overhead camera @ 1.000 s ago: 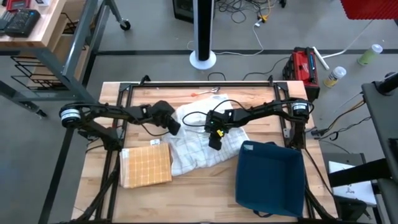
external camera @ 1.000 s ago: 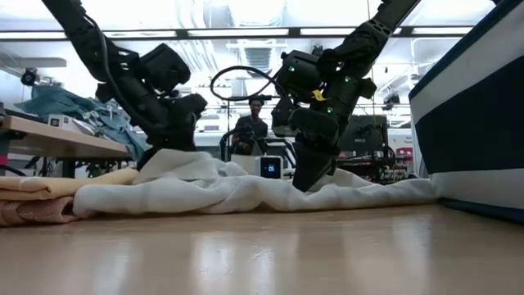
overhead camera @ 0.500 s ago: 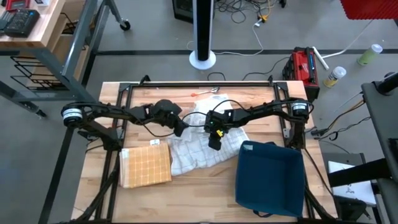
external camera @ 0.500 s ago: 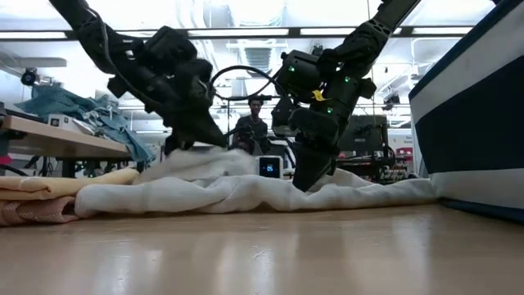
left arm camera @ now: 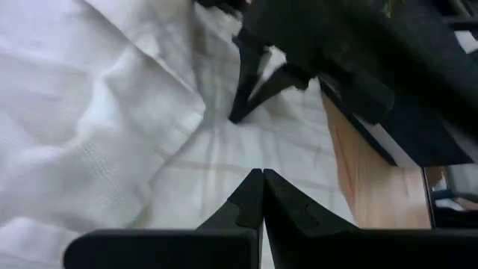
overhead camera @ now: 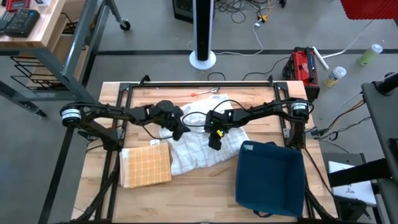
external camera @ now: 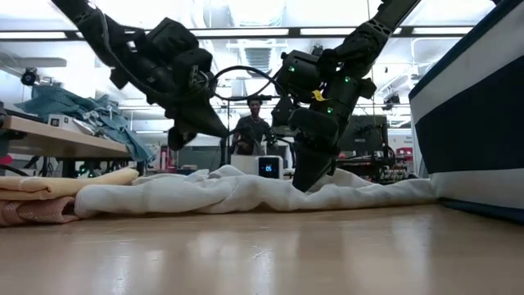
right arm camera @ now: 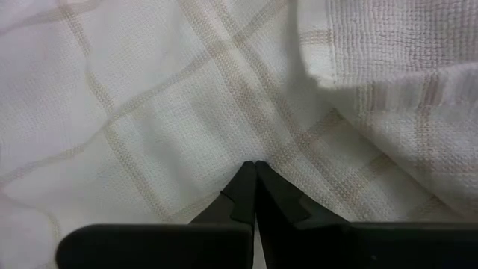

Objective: Fold towel
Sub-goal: Fold the white towel

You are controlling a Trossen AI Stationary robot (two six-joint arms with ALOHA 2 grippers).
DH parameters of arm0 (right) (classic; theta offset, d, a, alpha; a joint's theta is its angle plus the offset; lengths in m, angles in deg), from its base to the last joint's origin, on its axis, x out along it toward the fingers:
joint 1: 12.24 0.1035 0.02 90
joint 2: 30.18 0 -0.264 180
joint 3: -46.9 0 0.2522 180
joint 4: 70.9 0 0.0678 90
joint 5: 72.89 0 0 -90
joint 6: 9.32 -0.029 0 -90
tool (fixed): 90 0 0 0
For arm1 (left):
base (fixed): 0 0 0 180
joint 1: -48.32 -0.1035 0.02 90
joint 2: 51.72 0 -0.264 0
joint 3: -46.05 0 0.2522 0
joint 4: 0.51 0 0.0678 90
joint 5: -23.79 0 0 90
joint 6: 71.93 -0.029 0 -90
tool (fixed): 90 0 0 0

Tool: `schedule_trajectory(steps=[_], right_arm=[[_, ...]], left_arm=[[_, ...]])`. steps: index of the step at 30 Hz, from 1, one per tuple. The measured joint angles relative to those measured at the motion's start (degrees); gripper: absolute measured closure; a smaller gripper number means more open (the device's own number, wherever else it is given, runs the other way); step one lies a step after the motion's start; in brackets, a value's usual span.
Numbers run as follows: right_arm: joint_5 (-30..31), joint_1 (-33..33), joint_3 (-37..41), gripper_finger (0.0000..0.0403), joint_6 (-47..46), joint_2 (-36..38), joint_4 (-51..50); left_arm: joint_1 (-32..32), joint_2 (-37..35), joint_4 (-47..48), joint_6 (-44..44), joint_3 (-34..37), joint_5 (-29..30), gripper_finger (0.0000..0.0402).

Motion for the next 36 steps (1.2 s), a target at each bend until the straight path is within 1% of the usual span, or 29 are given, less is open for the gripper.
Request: schedule_trajectory(steps=[2, 3, 4, 5, 8, 9, 11, 12, 14, 17, 20, 22, 24, 27, 31, 34, 36], right_arm=[[-0.03, 0.00, 0.00, 0.0403, 0.00, 0.00, 0.00], [-0.03, 0.00, 0.00, 0.0403, 0.03, 0.00, 0.00], [-0.03, 0.00, 0.00, 0.0403, 0.05, 0.00, 0.00], [-0.03, 0.00, 0.00, 0.0403, 0.07, 0.00, 0.02], [-0.04, 0.00, 0.00, 0.0403, 0.09, 0.00, 0.04], [-0.04, 0.00, 0.00, 0.0403, 0.09, 0.00, 0.09], [0.01, 0.00, 0.00, 0.0403, 0.07, 0.00, 0.26], [-0.02, 0.00, 0.00, 0.0403, 0.06, 0.00, 0.41], [0.00, 0.00, 0.02, 0.0403, -0.03, 0.00, 0.46], [-0.12, 0.00, -0.21, 0.0403, -1.19, 0.00, 0.10], [-0.29, 0.01, -0.54, 0.0403, -1.27, 0.00, -0.36], [-0.29, 0.00, -0.74, 0.0403, -0.90, 0.00, -0.41], [-0.30, 0.00, -0.97, 0.0403, -0.43, 0.00, -0.26], [-0.30, 0.00, -1.26, 0.0403, 0.49, 0.00, -0.23], [-0.46, 0.02, -1.33, 0.0403, 1.39, 0.00, -0.31], [-0.49, 0.02, -1.32, 0.0403, 1.92, 0.00, -0.24], [-0.49, 0.02, -1.31, 0.0403, 2.54, 0.00, -0.22]], left_arm=[[-0.41, -0.85, 2.68, -0.23, -1.13, 1.48, 0.0401], [-0.60, -1.51, 5.53, -0.76, -1.86, 3.37, 0.0401], [-0.68, -2.11, 9.21, -1.47, -2.67, 6.61, 0.0401], [-0.68, -2.52, 13.10, -2.21, -3.72, 11.29, 0.0401], [-0.70, -3.52, 25.53, -2.24, -6.53, 28.50, 0.0401], [-0.74, -3.55, 29.08, -1.76, -7.58, 33.36, 0.0401], [-1.49, -3.62, 36.80, -0.20, -9.69, 39.39, 0.0401], [-2.25, -3.63, 41.01, 1.38, -10.85, 40.31, 0.0401], [-4.04, -3.61, 48.21, 4.95, -12.69, 39.19, 0.0401], [-6.74, -3.59, 56.82, 9.52, -13.33, 33.13, 0.0401], [-8.98, -3.97, 57.64, 9.85, -13.02, 24.34, 0.0401], [-9.70, -4.03, 58.27, 9.31, -12.33, 20.44, 0.0401], [-9.82, -3.98, 58.58, 10.71, -11.90, 20.43, 0.0395], [-9.82, -4.01, 59.90, 14.10, -11.31, 23.22, 0.0373], [-9.83, -4.01, 59.63, 18.02, -10.22, 25.17, 0.0326], [-9.82, -4.01, 57.79, 19.94, -8.71, 24.97, 0.0285], [-9.82, -4.01, 55.34, 20.91, -7.38, 23.65, 0.0260]])
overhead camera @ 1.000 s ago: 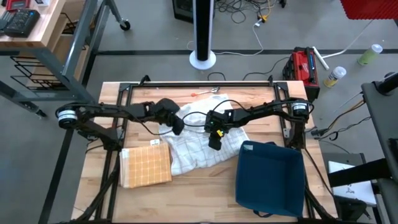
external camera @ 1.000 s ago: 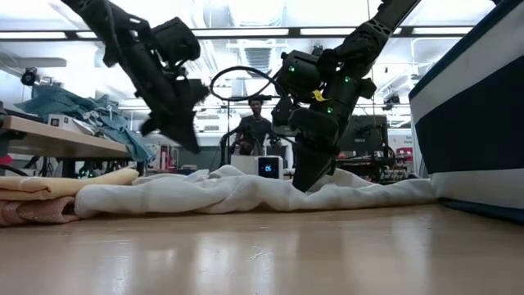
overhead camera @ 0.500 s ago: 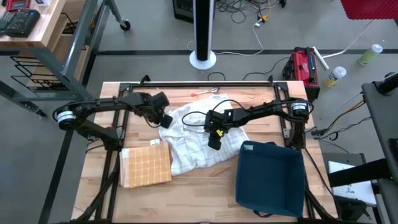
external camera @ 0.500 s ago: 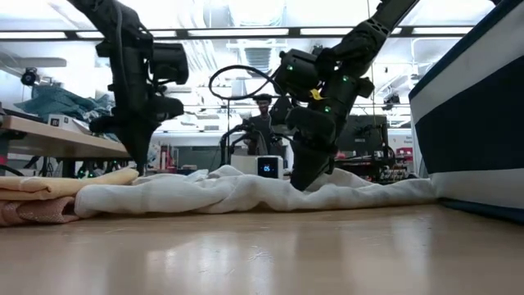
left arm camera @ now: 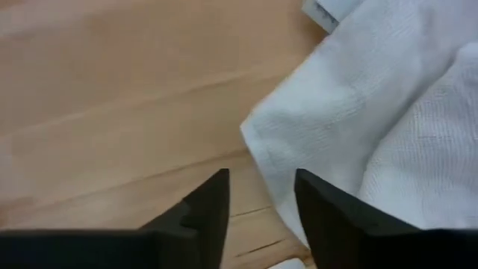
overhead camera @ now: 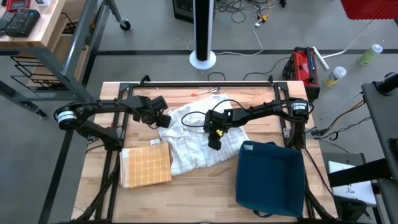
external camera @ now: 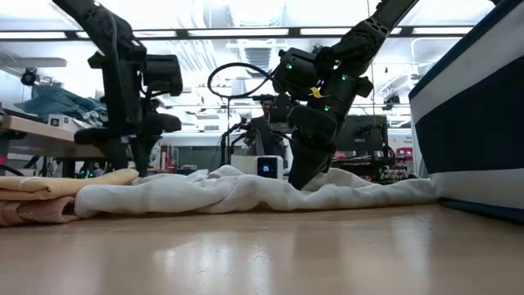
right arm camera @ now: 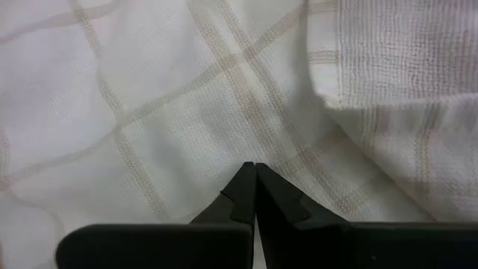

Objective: Fold towel
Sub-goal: Fold the white towel

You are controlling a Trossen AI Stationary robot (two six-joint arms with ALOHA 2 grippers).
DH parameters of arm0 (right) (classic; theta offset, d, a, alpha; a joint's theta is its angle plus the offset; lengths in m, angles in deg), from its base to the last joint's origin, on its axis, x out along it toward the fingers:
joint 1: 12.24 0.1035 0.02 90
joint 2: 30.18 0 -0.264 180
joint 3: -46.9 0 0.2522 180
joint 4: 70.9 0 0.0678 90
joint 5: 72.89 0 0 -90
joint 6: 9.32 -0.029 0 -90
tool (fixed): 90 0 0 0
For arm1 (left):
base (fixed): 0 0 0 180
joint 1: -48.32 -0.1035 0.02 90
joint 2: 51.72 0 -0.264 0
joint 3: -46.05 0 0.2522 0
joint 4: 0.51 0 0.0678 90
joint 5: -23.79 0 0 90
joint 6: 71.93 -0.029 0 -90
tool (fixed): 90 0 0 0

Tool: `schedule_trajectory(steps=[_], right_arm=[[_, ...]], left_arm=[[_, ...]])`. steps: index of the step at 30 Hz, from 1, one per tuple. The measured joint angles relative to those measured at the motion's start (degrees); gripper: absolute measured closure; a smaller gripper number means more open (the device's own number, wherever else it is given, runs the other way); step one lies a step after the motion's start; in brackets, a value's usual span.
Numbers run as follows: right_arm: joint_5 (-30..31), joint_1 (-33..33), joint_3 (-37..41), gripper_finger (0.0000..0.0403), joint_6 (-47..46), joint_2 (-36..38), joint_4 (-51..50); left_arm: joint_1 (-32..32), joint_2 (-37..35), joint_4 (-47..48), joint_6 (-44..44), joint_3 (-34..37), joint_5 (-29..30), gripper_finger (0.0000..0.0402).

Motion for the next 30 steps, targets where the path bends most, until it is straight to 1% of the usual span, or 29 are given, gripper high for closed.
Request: schedule_trajectory(steps=[2, 5, 8, 10, 12, 15, 17, 19, 20, 21, 24, 27, 30], right_arm=[[0.00, 0.00, -0.02, 0.0403, 0.13, 0.00, 0.11], [0.00, 0.00, -0.18, 0.0403, 0.54, 0.00, 0.13], [0.00, 0.00, -0.38, 0.0403, 0.65, 0.08, 0.15], [0.00, 0.00, -0.46, 0.0403, 0.69, 0.09, 0.15], [0.00, 0.00, -0.46, 0.0403, 0.69, 0.09, 0.15], [0.00, -0.01, -0.46, 0.0403, 0.70, 0.09, 0.14], [0.00, 0.00, -0.46, 0.0403, 0.95, 0.09, 0.15], [0.00, 0.00, -0.46, 0.0403, 1.15, 0.09, 0.15], [0.00, 0.00, -0.46, 0.0403, 1.15, 0.09, 0.15], [0.00, 0.00, -0.46, 0.0403, 1.15, 0.09, 0.15], [0.00, 0.00, -0.46, 0.0403, 1.17, 0.09, 0.17], [0.00, 0.00, -0.46, 0.0403, 1.18, 0.09, 0.16], [0.00, 0.00, -0.46, 0.0403, 1.50, 0.09, 0.17]], left_arm=[[0.00, 0.00, -2.17, 0.43, 1.25, -1.22, 0.0238], [0.00, 0.01, -7.46, 0.95, 3.39, -1.52, 0.0214], [0.00, 0.02, -14.37, 1.14, 5.85, -1.52, 0.0202], [0.00, 0.02, -20.82, 1.08, 7.33, -1.53, 0.0203], [0.16, 0.02, -25.72, 0.70, 8.55, -1.54, 0.0216], [0.98, 0.02, -30.89, -0.60, 8.71, -1.28, 0.0260], [1.70, 0.02, -32.44, -1.39, 8.34, -1.02, 0.0305], [2.58, 0.02, -33.72, -2.13, 7.64, -1.04, 0.0360], [2.99, 0.02, -33.97, -2.15, 7.20, -1.12, 0.0380], [3.40, 0.02, -33.97, -2.13, 6.92, -1.36, 0.0389], [5.20, 0.04, -33.83, -2.13, 6.28, -1.82, 0.0385], [6.86, 0.04, -33.82, -1.06, 6.07, -2.14, 0.0396], [8.74, 0.04, -33.99, 0.62, 6.07, -1.61, 0.0398]])
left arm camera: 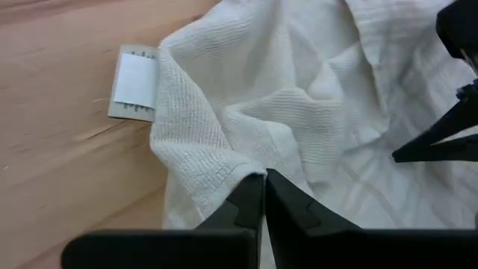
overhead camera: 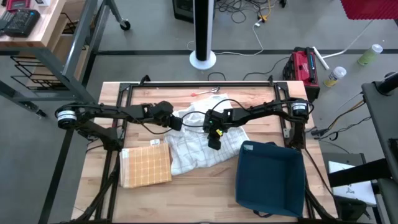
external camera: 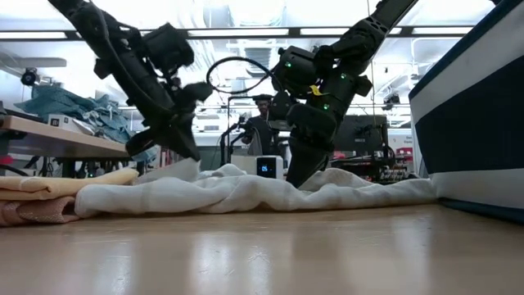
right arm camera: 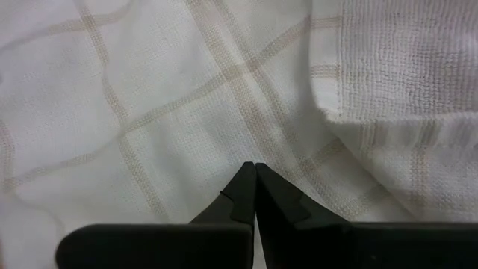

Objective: Fold towel
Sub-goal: Fold the white towel

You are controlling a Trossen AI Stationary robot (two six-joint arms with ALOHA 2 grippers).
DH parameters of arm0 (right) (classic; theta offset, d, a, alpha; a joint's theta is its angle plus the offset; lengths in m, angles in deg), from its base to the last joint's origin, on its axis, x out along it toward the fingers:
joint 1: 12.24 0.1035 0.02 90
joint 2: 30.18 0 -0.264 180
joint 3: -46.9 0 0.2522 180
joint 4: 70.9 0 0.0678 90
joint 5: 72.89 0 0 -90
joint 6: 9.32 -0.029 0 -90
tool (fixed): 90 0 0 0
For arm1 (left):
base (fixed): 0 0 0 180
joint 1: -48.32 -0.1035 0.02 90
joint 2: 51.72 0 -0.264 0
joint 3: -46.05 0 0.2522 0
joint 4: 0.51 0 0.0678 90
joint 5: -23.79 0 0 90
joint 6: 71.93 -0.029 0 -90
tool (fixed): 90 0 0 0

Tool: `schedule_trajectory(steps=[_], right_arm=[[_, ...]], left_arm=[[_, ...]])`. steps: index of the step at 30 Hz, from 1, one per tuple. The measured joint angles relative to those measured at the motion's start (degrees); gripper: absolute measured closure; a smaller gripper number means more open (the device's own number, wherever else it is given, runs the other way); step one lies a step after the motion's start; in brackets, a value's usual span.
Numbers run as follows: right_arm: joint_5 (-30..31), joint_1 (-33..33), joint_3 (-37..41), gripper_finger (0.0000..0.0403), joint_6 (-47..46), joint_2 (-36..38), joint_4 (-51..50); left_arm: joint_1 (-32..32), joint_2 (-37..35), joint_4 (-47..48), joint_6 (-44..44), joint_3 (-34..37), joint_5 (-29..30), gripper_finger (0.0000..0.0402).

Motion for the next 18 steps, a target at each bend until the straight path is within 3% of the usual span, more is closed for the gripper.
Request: schedule_trajectory(steps=[6, 10, 14, 18], right_arm=[[0.00, 0.00, 0.11, 0.0403, 0.02, 0.02, 0.00], [0.02, 0.00, 0.11, 0.0403, 0.02, 0.02, 0.00], [0.00, 0.00, 0.11, 0.0403, -0.22, 0.02, 0.00], [0.02, 0.00, 0.12, 0.0403, -0.26, 0.02, 0.00]], left_arm=[[7.29, -0.15, -2.79, -11.14, -1.27, 0.12, 0.0400], [11.90, -0.20, 1.62, -17.40, -2.98, 1.77, 0.0401], [12.51, -0.20, 15.24, -10.76, -4.57, 14.36, 0.0401], [12.14, -0.21, 33.52, 6.20, -5.82, 33.29, 0.0401]])
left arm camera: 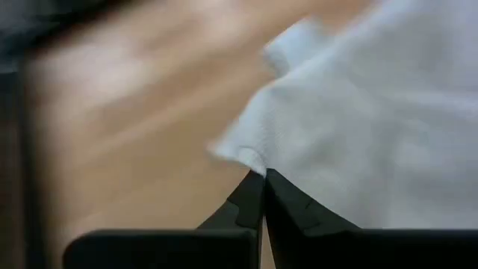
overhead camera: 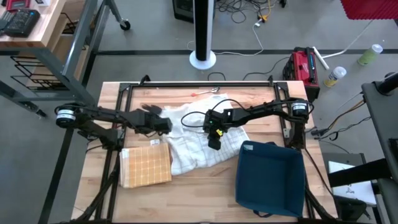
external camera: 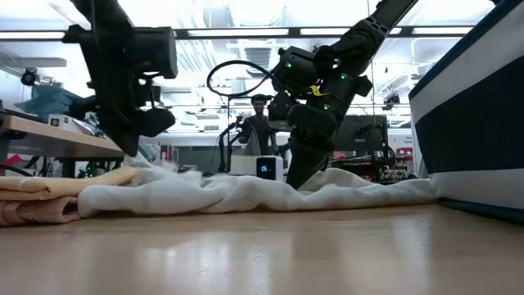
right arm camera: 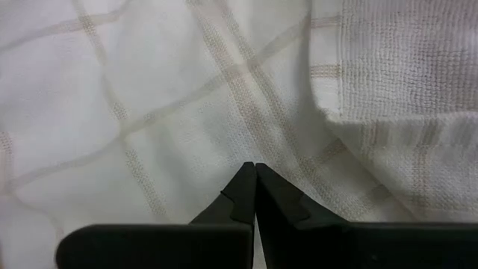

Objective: Fold towel
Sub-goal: Fold the white towel

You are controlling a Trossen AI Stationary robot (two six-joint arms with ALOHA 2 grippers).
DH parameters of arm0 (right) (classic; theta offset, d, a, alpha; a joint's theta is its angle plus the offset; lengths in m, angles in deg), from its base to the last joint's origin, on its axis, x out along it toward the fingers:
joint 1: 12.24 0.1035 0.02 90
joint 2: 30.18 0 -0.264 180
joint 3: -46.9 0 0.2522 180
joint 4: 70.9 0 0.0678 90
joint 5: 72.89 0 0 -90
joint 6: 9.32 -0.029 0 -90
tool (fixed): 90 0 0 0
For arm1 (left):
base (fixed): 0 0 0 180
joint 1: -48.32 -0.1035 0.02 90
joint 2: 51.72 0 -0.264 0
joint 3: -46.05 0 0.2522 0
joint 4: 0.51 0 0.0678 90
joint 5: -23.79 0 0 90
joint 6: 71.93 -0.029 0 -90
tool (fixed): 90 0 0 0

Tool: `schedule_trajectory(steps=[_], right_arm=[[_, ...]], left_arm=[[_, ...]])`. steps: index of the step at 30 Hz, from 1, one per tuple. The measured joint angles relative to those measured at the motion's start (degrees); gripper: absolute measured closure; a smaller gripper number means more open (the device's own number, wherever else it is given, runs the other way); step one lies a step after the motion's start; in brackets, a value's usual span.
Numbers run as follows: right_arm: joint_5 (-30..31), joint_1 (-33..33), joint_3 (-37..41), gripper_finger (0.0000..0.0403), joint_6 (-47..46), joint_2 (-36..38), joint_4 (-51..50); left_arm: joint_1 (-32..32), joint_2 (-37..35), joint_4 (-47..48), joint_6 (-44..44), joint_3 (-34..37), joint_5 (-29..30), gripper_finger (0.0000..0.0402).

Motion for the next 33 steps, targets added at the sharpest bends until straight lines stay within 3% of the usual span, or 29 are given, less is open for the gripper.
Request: schedule_trajectory(steps=[2, 6, 9, 13, 15, 19, 21, 33], right_arm=[[0.00, 0.00, 0.01, 0.0403, -0.03, 0.00, -0.01], [0.00, 0.00, 0.01, 0.0403, 0.12, 0.00, 0.00], [0.12, 0.00, 0.01, 0.0403, 0.14, 0.00, 0.02], [0.42, 0.00, 0.01, 0.0403, 0.22, 0.00, 0.02], [0.42, 0.00, 0.01, 0.0403, 0.24, 0.00, 0.00], [0.42, 0.00, 0.03, 0.0403, 0.26, 0.00, -0.02], [0.42, 0.00, 0.03, 0.0403, 0.26, 0.00, -0.02], [0.47, 0.00, 0.05, 0.0403, 0.22, 0.00, 0.00]], left_arm=[[-0.49, -0.04, 5.54, 5.02, -0.32, 2.96, 0.0401], [-0.92, -0.19, 4.99, 4.34, -0.61, 0.44, 0.0401], [-0.93, -0.19, -1.81, -1.37, -0.61, -4.67, 0.0401], [-0.94, -0.21, -10.66, -10.61, -0.26, -16.46, 0.0401], [-1.22, -0.23, -7.19, -6.83, -0.19, -13.51, 0.0401], [-2.03, -0.23, 6.08, 4.61, -0.11, 0.65, 0.0401], [-2.98, -0.14, 11.26, 10.79, -0.04, 4.54, 0.0401], [-4.75, 0.21, 11.61, 4.16, 0.11, -0.97, 0.0377]])
